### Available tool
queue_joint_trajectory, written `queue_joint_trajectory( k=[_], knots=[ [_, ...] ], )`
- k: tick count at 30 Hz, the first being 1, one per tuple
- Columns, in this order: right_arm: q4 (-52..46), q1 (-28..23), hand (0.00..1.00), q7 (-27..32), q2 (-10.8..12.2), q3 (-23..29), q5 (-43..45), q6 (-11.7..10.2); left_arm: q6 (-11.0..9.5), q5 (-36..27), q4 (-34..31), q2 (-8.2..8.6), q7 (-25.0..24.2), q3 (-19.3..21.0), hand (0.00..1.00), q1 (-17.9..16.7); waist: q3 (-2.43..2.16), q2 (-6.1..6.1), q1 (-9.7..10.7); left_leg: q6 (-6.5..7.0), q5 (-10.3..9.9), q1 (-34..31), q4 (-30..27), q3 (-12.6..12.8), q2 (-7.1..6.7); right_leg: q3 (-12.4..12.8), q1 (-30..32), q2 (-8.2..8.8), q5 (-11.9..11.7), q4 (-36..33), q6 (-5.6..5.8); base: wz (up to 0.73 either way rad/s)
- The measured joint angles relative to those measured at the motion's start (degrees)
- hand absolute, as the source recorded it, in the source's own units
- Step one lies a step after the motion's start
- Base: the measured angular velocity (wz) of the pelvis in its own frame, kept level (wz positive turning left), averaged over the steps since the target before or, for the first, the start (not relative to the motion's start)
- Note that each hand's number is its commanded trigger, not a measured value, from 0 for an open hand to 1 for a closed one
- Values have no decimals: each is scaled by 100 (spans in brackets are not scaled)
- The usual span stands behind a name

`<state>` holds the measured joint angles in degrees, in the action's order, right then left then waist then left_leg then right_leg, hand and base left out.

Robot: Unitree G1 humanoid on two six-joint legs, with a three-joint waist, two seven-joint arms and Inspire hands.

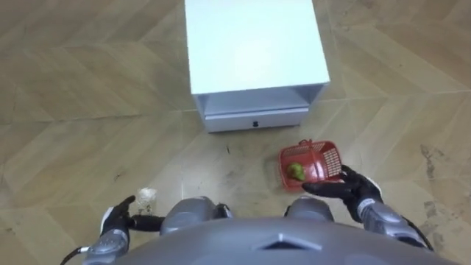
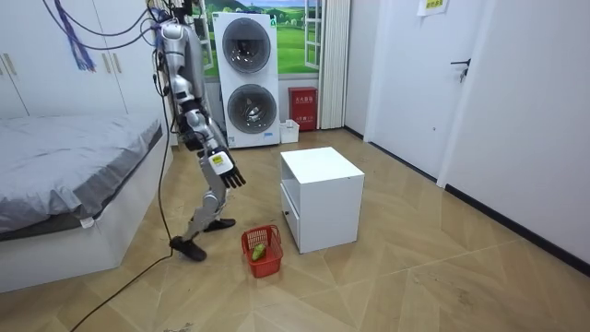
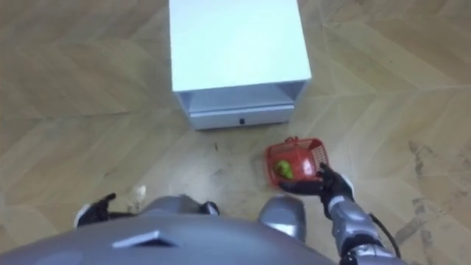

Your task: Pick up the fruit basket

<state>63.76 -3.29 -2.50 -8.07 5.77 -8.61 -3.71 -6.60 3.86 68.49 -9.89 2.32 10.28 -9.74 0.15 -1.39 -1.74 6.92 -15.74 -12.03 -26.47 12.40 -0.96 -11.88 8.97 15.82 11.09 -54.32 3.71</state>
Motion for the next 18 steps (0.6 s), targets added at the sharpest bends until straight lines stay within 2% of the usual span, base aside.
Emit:
queue_joint_trajectory(
  k=[1,2,3,4,5,6,7,8,9,10,11,12,13,14,15,17,18],
  knots=[
    [-145,151,0,90,-24,-5,-149,-15,13,-75,0,-41,46,-2,0,21,-17,-28,-45,43,-52,-297,-274,12,-7,70,-97,-34,-48,-399,-43,-12],
    [-150,415,0,171,-54,11,-378,-61,22,-120,31,-50,94,42,0,109,-18,-40,-40,71,-73,-651,-533,10,-5,60,-212,-17,-91,-460,-69,-8],
    [-141,540,0,220,-69,11,-457,-71,22,-148,40,-58,111,50,0,160,-37,-72,-27,82,-72,-830,-647,10,-6,57,-281,2,-96,-408,-58,3],
    [-136,798,0,320,-86,6,-584,-85,19,-227,66,-101,169,31,0,277,4,-66,-23,97,-74,-1235,-933,-13,-3,73,-426,13,-75,-218,-8,16],
    [-126,1011,0,445,-84,-11,-672,-127,18,-310,56,-165,283,-11,0,470,20,-106,-22,123,-91,-1697,-1261,-29,1,94,-522,5,-30,-2,70,23],
    [-120,1126,0,507,-83,-13,-681,-133,15,-363,55,-206,358,-73,0,584,27,-131,-24,138,-101,-1955,-1469,-41,8,113,-552,-12,0,131,98,29],
    [-57,1348,0,631,-87,-5,-677,-135,3,-515,94,-255,475,-126,0,812,51,-165,-34,151,-137,-2433,-1886,-46,19,175,-567,-28,398,363,267,26],
    [22,1555,0,775,-92,-6,-668,-141,2,-713,160,-249,584,-181,0,991,69,-167,-38,139,-171,-2816,-2284,-77,27,263,-529,-106,1092,374,326,21],
    [22,1582,0,832,-92,-5,-664,-140,-6,-789,208,-249,613,-222,0,1050,69,-173,-55,131,-190,-2975,-2455,-83,27,308,-463,-111,1366,291,296,12],
    [-26,1589,0,919,-92,-8,-666,-140,-30,-970,268,-258,632,-303,0,1119,79,-194,-83,102,-255,-3255,-2777,-103,22,407,-251,-117,1776,-64,234,8],
    [-71,1559,0,1034,-101,-7,-682,-128,-12,-1148,303,-270,679,-397,0,1162,87,-204,-81,67,-365,-3523,-3112,-160,21,439,-44,-94,2068,-491,203,7],
    [-107,1539,0,1098,-102,-6,-685,-109,-13,-1255,343,-286,728,-464,0,1130,97,-221,-88,62,-425,-3644,-3298,-176,24,458,65,-79,2181,-750,193,6],
    [-179,1537,0,1216,-108,-5,-684,-63,-14,-1417,464,-340,826,-609,0,1129,125,-287,-137,77,-551,-3876,-3672,-178,29,574,323,-20,2379,-1319,204,0],
    [-296,1544,0,1351,-146,-1,-665,-49,7,-1466,572,-370,897,-668,0,1124,130,-346,-160,93,-700,-4136,-4096,-181,26,662,595,38,2520,-1942,223,0],
    [-366,1546,0,1420,-166,5,-646,-49,19,-1465,602,-380,952,-719,0,1133,132,-370,-151,111,-784,-4258,-4312,-178,18,716,715,71,2559,-2268,224,12],
    [-628,1569,0,1618,-260,36,-521,-59,20,-1435,625,-396,1094,-874,0,978,140,-400,-134,204,-1130,-4652,-5159,-164,-6,845,1049,196,2566,-3450,218,24],
    [-680,1582,0,1633,-279,44,-466,-75,20,-1434,638,-407,1115,-882,0,955,146,-401,-135,232,-1213,-4744,-5372,-161,-12,881,1109,213,2566,-3718,218,27]
  ],
)
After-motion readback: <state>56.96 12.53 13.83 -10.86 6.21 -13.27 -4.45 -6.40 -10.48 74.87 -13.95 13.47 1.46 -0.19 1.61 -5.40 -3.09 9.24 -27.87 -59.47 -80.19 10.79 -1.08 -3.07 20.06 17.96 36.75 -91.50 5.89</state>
